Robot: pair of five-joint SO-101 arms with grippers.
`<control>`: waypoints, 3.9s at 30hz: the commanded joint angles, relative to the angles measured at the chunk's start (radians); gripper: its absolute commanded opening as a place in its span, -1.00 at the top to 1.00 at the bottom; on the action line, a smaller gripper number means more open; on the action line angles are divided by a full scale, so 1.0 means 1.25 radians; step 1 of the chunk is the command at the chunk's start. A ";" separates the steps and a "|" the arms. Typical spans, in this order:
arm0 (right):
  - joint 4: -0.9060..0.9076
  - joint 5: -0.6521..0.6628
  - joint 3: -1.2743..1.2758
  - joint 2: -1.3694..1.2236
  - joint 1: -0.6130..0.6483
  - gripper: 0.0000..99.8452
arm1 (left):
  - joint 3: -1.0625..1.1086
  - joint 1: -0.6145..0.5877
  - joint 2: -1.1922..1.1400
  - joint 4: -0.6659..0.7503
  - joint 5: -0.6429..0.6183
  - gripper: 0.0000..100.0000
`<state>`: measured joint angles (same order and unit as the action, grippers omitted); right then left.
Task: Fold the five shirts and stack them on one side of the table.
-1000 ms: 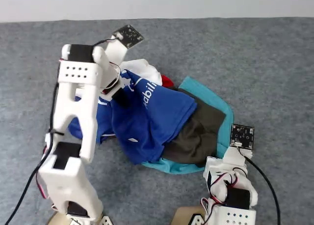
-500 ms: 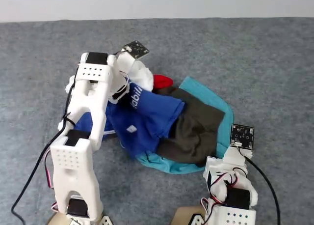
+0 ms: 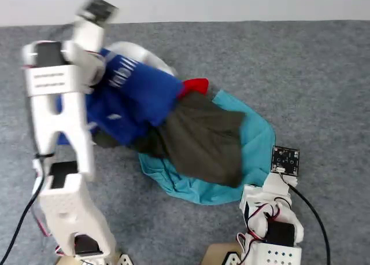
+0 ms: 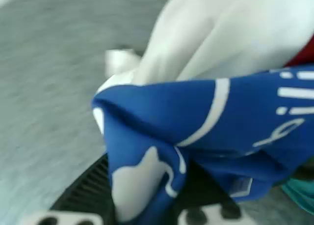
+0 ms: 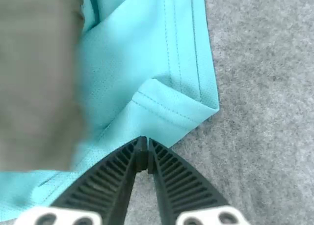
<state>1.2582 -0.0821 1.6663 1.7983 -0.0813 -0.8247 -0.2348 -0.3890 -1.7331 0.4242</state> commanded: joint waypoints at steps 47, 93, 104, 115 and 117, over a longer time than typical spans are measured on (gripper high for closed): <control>0.002 0.006 0.014 0.012 0.003 0.98 | -0.024 -0.496 0.109 0.157 0.028 0.51; 0.002 0.006 0.014 0.012 0.003 0.98 | 0.257 0.291 -0.231 0.075 0.340 0.54; 0.002 0.006 0.014 0.012 0.003 0.98 | 0.131 0.231 -0.118 -0.016 0.334 0.99; 0.002 0.006 0.014 0.012 0.003 0.98 | 0.087 -0.026 0.135 -0.015 0.239 0.99; 0.002 0.006 0.014 0.012 0.003 0.98 | 0.087 -0.083 0.173 -0.015 0.239 0.99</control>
<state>1.2582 -0.0821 1.6663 1.7983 -0.0813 -0.6743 -0.2409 -0.3000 -1.7331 0.7403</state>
